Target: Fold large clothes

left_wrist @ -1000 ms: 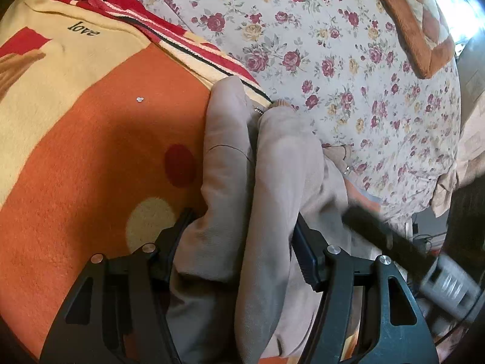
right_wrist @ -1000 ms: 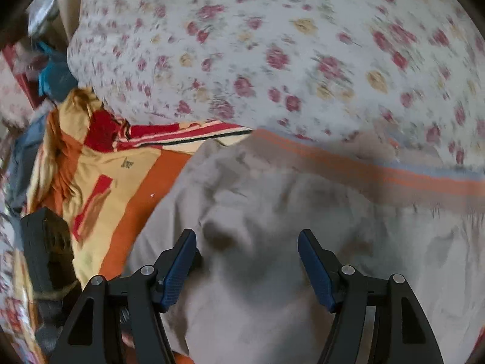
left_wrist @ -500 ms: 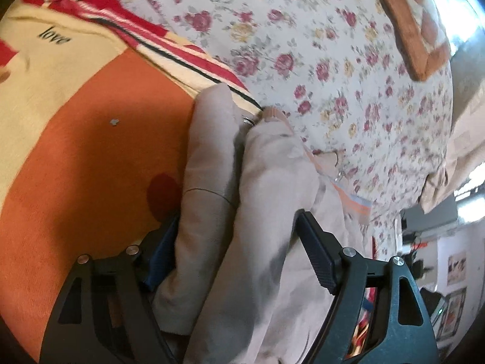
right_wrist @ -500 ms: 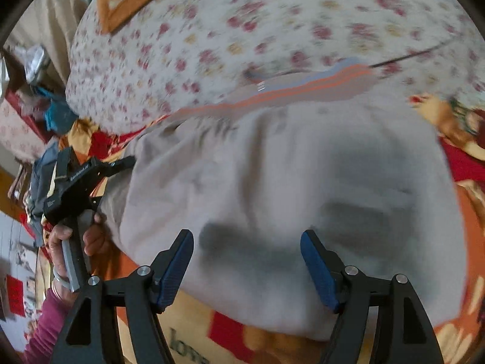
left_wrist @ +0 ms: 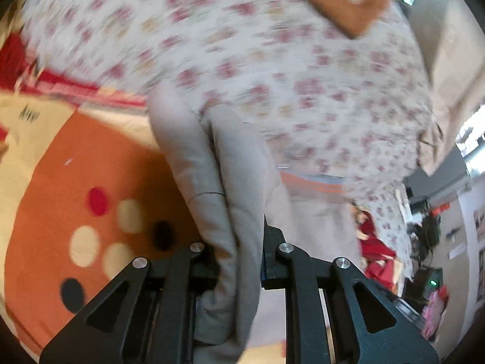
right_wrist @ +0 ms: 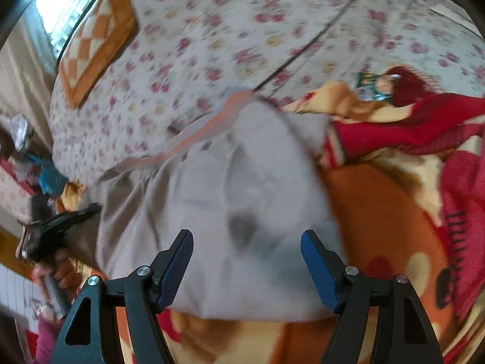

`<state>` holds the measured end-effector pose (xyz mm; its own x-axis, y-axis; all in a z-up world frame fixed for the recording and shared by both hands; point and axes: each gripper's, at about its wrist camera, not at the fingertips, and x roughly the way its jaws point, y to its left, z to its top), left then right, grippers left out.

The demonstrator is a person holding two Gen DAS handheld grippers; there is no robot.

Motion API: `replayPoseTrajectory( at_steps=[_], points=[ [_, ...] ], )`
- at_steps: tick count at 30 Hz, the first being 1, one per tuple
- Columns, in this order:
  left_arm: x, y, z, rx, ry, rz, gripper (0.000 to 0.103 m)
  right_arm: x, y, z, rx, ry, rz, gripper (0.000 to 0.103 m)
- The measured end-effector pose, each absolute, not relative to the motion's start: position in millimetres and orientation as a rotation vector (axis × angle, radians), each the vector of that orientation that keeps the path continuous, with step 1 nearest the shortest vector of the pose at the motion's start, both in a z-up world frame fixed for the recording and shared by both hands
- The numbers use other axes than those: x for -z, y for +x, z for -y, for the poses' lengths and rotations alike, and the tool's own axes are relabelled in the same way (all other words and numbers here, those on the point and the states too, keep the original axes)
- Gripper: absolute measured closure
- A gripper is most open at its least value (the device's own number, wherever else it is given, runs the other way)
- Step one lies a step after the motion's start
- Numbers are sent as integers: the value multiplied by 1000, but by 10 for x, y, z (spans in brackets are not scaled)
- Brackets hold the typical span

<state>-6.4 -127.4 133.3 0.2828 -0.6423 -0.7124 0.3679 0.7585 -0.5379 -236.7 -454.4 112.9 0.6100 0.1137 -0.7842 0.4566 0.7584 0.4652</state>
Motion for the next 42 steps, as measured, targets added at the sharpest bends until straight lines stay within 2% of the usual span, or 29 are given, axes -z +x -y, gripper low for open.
replayPoseTrajectory(
  at_steps=[4,7,11,16,17,18,19,20,21,26,28,29,34,38,42],
  points=[
    [-1758,-367,1890,771,-202,-1044,91,-1110,-2478,4800,256,746,-866,32],
    [-1858,-588,2457,825,-138,-1038,93,-1067,-2598,4988,264,816,-820,32],
    [-1487,-871,3216,876,-73,-1114,93,-1032,-2720,5170,306,835,-793,32],
    [-892,-1204,3744,913,54,-1200,90,-962,-2842,5352,357,886,-778,32],
    [-886,-1246,3759,919,64,-1194,81,-960,-2867,5371,361,898,-772,32],
    [-923,-1275,3762,945,66,-1194,62,-961,-2888,5392,362,902,-767,32],
    [-990,-1298,3731,996,54,-1212,49,-976,-2898,5396,362,903,-762,32],
    [-1085,-1312,3677,1058,24,-1241,31,-993,-2901,5391,361,899,-757,32],
    [-1173,-1330,3601,1089,0,-1249,28,-1006,-2908,5384,358,896,-754,32],
    [-1641,-1429,3147,1098,71,-1123,27,-1082,-2881,5235,289,889,-723,32],
    [-1668,-1390,2886,1040,94,-1079,27,-1126,-2864,5136,239,893,-698,26],
    [-1639,-1352,2759,995,106,-1061,27,-1140,-2847,5084,214,897,-688,23],
    [-1216,-1226,2476,762,222,-1042,28,-1110,-2634,4836,113,913,-702,23],
    [-750,-1207,2443,757,171,-1142,27,-1044,-2467,4739,78,930,-728,23],
    [-682,-1269,2480,748,165,-1125,25,-1060,-2276,4717,61,892,-749,23]
  ],
)
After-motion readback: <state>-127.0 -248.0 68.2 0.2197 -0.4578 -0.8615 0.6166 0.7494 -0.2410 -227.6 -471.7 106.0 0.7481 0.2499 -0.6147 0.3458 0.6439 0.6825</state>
